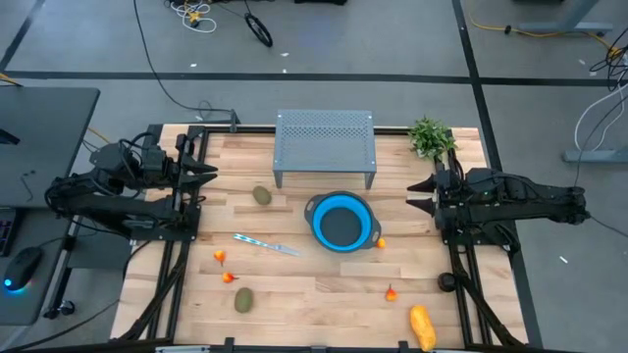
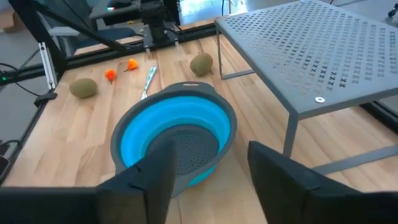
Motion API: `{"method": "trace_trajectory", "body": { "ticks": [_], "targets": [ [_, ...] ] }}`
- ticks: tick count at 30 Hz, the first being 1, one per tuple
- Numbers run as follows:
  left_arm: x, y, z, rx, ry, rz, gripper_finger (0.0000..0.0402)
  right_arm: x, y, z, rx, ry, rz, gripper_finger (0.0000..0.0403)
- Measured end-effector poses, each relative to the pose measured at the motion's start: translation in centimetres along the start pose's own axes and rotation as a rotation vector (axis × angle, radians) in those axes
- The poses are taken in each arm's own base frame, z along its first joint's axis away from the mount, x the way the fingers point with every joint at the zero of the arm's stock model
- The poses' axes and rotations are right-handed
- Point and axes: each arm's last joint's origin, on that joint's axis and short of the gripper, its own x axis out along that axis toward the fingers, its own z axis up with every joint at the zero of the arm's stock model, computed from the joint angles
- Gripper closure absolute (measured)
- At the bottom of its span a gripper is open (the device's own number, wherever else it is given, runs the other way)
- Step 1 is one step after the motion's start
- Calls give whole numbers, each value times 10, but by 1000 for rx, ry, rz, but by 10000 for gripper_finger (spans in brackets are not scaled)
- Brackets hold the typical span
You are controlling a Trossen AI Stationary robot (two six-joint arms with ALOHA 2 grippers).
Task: Pick & Place Fruit
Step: Put the blue bowl on the shelf
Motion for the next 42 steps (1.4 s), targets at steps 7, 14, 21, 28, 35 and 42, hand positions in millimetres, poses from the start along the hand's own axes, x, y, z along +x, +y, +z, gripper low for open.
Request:
{"method": "trace_trajectory", "body": {
  "ticks": [7,14,21,28,35,42],
  "targets": [
    [0,0,0,0,0,0,334,5,1,2,40,34,-1,161],
    [0,0,0,0,0,0,334,12,5,11,73,72,-2,155],
    [0,0,0,0,0,0,334,21,7,10,117,137,8,155],
    [0,0,0,0,0,0,334,30,7,5,266,223,-28,155],
    [0,0,0,0,0,0,334,39,7,1,327,301,-70,155],
    [0,0,0,0,0,0,334,48,9,-2,358,364,-57,155]
  ]
}}
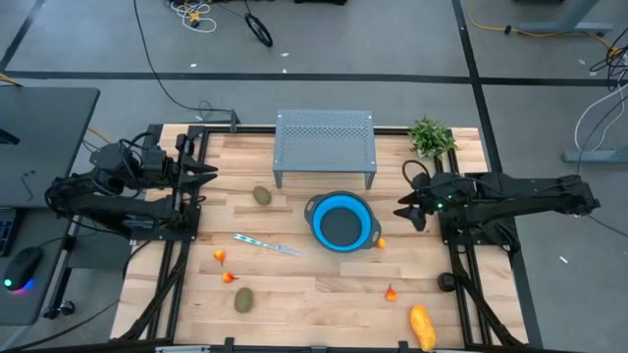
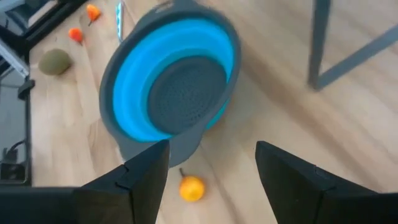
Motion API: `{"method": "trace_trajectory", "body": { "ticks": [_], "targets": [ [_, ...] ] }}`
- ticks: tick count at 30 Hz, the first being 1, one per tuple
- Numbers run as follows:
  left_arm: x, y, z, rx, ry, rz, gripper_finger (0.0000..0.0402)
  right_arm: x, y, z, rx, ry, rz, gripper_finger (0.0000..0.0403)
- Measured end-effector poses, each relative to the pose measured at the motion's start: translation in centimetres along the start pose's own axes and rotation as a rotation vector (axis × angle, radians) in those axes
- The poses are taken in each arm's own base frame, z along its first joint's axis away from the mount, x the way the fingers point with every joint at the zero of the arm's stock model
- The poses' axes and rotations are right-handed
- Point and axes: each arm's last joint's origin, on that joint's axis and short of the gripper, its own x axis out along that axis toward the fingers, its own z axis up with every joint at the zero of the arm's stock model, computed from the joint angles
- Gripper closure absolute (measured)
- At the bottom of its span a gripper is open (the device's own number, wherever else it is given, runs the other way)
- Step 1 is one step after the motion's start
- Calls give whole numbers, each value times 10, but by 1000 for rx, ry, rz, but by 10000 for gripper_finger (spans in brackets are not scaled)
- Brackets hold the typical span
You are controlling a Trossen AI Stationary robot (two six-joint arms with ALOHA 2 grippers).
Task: Pick & Place Fruit
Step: Put the blue bowl on the shelf
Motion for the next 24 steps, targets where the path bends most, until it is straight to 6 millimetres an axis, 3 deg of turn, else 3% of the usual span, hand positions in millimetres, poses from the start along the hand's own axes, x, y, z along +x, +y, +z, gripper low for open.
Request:
{"method": "trace_trajectory", "body": {
  "ticks": [9,24],
  "targets": [
    [0,0,0,0,0,0,334,26,2,-6,59,148,63,155],
    [0,0,0,0,0,0,334,32,5,-4,59,161,116,155]
  ]
}}
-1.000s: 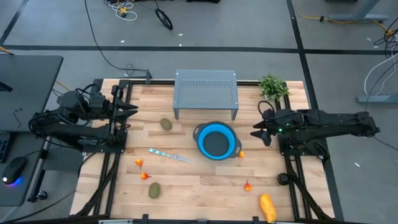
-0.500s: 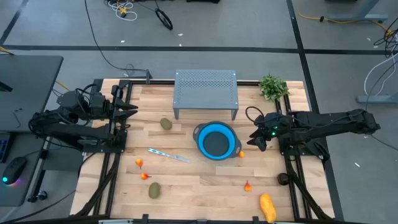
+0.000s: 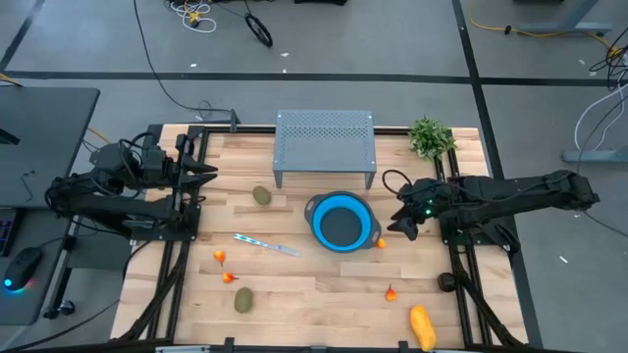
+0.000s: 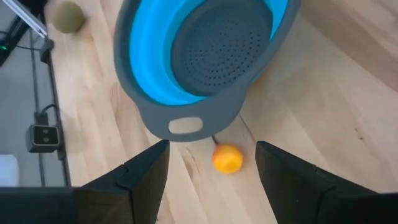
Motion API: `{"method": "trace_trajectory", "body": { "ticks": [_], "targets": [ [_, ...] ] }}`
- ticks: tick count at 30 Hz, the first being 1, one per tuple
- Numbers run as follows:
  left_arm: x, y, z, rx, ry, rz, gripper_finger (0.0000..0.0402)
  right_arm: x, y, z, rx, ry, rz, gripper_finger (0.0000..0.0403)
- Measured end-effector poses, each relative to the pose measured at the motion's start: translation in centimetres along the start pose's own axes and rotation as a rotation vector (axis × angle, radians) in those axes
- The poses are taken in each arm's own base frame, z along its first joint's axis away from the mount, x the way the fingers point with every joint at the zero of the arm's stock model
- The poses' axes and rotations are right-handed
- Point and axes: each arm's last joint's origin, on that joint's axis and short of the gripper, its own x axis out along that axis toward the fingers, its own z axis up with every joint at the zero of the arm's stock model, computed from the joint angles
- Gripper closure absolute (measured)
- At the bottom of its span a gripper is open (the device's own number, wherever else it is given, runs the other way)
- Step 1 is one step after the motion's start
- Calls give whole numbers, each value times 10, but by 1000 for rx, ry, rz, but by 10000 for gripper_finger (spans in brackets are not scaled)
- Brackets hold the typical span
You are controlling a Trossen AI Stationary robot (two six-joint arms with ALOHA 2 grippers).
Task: Pick & Place Fruit
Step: Put the blue bowl on the shelf
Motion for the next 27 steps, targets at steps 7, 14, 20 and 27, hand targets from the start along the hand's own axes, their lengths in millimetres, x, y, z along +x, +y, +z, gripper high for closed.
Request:
{"method": "trace_trajectory", "body": {
  "ticks": [7,14,20,27],
  "targets": [
    [0,0,0,0,0,0,334,1,-12,-14,87,-38,37,155],
    [0,0,0,0,0,0,334,6,-21,-25,153,-90,110,155],
    [0,0,0,0,0,0,334,18,-28,-34,223,-93,214,155],
    [0,0,0,0,0,0,334,29,-36,-41,288,-115,253,155]
  ]
}}
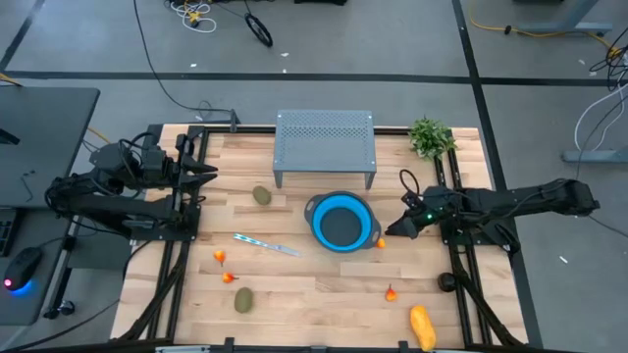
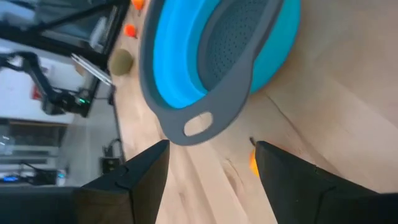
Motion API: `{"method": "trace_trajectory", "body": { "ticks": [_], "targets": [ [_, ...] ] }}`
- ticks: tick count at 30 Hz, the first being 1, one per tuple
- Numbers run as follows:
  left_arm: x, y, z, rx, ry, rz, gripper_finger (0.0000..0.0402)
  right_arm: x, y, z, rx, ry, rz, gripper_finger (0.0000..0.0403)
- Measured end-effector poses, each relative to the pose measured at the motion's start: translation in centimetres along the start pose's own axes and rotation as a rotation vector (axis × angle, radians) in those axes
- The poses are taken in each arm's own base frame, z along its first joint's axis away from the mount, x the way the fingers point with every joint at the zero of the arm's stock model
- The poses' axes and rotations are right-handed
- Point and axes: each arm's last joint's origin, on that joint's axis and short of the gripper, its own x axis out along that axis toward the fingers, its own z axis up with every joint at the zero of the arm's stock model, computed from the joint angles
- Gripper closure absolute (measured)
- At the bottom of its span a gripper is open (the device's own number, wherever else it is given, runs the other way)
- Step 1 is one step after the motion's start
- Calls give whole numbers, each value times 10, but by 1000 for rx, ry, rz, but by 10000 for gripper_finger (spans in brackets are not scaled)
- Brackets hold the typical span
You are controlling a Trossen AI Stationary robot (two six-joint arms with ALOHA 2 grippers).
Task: Pick & Place Fruit
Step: Put the blue bowl on the shelf
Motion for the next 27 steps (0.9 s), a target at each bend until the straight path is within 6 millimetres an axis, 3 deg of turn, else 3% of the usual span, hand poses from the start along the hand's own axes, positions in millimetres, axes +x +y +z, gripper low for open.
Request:
{"method": "trace_trajectory", "body": {
  "ticks": [15,27],
  "targets": [
    [0,0,0,0,0,0,334,10,-17,-6,97,-67,52,162],
    [0,0,0,0,0,0,334,17,-15,-3,104,-86,80,167]
  ]
}}
